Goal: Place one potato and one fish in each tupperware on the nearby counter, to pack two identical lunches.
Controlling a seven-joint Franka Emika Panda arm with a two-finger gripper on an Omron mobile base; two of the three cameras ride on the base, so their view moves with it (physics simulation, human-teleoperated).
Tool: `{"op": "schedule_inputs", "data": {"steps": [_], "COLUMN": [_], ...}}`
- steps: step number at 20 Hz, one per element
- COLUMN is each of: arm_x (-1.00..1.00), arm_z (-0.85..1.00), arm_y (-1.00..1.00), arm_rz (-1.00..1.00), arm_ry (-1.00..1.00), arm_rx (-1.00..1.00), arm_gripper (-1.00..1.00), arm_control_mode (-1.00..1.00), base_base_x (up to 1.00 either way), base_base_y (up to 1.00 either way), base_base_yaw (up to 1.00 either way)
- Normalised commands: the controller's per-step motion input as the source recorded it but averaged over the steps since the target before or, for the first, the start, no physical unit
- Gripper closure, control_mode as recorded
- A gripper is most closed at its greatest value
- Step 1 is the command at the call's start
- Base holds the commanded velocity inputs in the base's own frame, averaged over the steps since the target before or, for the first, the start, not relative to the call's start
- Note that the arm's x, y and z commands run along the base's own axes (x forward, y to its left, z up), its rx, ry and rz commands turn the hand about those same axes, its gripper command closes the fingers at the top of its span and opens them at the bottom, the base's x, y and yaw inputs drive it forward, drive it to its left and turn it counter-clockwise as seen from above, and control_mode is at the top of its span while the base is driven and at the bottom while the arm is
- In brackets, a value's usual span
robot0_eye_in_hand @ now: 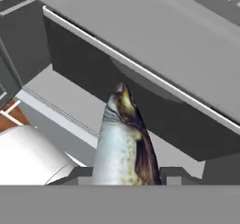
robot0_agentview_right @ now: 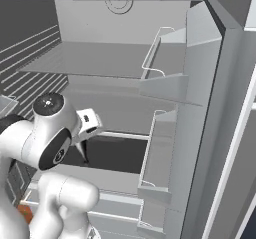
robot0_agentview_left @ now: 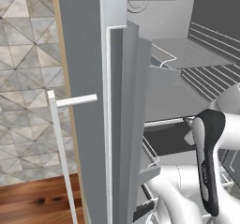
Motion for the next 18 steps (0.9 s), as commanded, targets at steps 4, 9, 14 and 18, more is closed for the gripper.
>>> {"op": "schedule_inputs", "data": {"steps": [4, 9, 14, 18], "arm_x": [0.0, 0.0, 0.0, 0.0], "arm_z": [0.0, 0.0, 0.0, 0.0], "arm_y": [0.0, 0.0, 0.0, 0.0], "arm_rz": [0.0, 0.0, 0.0, 0.0], "arm_ry": [0.0, 0.0, 0.0, 0.0], "arm_rx": [0.0, 0.0, 0.0, 0.0], "arm_gripper": [1.0, 1.0, 1.0, 1.0], "arm_control_mode": [1.0, 1.0, 1.0, 1.0], "base_base_x": [-1.0, -1.0, -1.0, -1.0], "base_base_y": [0.17, 0.0, 0.0, 0.0], "base_base_yaw": [0.25, 0.28, 0.49, 0.56]}}
